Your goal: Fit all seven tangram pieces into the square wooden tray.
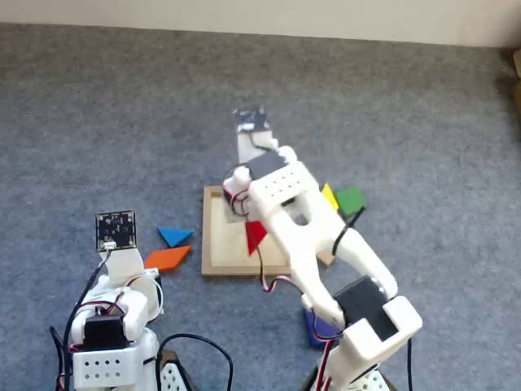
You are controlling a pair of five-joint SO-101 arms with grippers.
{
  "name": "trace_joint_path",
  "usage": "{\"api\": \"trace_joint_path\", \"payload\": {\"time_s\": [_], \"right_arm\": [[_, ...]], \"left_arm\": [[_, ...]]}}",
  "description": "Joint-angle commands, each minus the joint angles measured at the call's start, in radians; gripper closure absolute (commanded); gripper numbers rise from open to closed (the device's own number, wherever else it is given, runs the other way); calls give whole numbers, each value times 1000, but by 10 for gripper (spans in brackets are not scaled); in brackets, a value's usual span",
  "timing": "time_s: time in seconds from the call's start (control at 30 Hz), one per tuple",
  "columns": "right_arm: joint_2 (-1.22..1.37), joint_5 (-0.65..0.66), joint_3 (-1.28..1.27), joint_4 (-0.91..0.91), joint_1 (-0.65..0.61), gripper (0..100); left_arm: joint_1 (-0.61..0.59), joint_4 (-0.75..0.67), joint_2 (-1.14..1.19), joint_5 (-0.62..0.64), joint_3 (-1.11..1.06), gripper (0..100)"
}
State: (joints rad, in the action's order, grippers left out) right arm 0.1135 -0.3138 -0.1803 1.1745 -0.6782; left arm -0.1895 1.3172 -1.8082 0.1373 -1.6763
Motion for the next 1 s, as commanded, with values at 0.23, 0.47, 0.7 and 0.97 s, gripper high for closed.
{"api": "trace_joint_path", "payload": {"time_s": [0.23,0.47,0.7,0.97], "right_arm": [[-61,-110,-114,-242,-99,748],[-61,-109,-119,-237,-99,619],[-70,34,-114,-197,-94,670],[-64,187,-119,-159,47,930]], "left_arm": [[-7,3,-1,-8,-21,993],[-7,3,-1,-8,-21,993],[-7,3,-1,-8,-21,993],[-7,3,-1,-8,-21,993]]}}
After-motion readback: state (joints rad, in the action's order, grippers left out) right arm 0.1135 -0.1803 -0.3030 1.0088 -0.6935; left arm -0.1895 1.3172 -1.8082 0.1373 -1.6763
